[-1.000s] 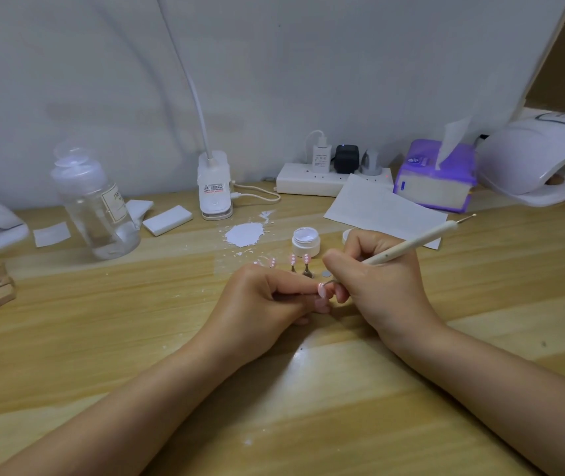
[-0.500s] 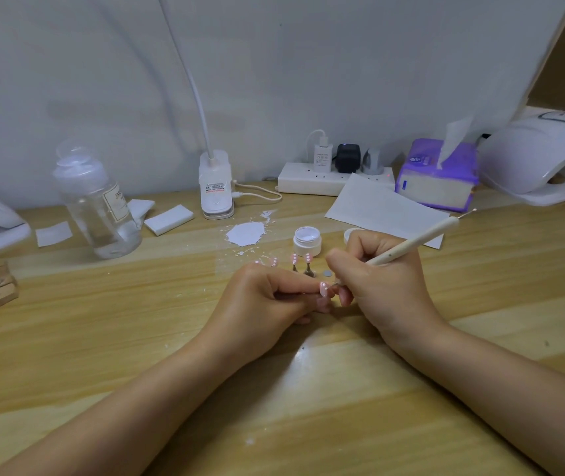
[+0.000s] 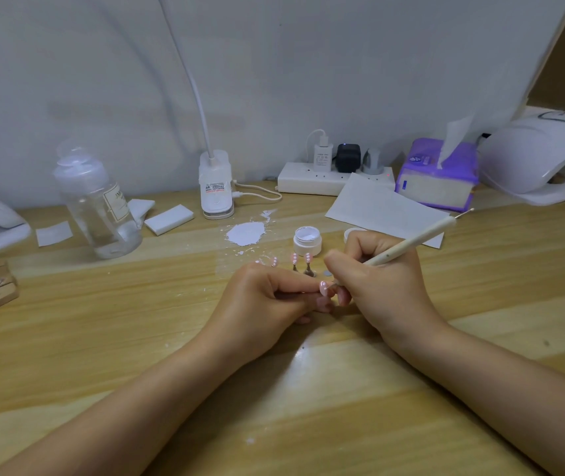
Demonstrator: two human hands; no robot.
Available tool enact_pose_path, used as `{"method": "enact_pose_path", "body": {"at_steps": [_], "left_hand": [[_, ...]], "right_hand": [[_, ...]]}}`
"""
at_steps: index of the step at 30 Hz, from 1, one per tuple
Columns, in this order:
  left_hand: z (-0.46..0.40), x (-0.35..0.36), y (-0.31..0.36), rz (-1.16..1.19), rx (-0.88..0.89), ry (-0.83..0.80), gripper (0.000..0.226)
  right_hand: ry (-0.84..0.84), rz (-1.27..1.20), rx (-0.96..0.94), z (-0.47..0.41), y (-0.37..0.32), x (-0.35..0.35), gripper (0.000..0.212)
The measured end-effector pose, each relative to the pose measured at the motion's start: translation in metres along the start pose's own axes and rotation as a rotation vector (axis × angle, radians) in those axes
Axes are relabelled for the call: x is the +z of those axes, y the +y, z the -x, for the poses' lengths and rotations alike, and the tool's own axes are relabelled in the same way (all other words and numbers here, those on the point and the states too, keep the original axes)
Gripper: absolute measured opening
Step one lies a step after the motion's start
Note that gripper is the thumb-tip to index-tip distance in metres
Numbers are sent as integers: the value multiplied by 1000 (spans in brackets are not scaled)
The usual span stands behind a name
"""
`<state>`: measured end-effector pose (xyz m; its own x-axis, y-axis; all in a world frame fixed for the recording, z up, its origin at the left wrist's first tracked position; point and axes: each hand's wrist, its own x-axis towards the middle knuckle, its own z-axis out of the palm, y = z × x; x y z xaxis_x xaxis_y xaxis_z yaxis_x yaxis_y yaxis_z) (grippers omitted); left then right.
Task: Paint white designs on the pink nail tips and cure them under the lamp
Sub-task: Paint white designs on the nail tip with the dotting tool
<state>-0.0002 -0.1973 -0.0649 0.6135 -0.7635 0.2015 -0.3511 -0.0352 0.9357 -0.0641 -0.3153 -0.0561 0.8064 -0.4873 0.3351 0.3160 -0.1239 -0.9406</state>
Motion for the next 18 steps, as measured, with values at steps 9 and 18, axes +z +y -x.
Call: {"method": "enact_pose_path", "body": {"at_steps": [9,18], "left_hand": [[0,0,-1,-1,-3,10,28],[0,0,-1,-2,7,0,31]], "right_hand": [[6,-7,-5,0,0,0,41],[6,7,-10,-1,1,0,39]]}}
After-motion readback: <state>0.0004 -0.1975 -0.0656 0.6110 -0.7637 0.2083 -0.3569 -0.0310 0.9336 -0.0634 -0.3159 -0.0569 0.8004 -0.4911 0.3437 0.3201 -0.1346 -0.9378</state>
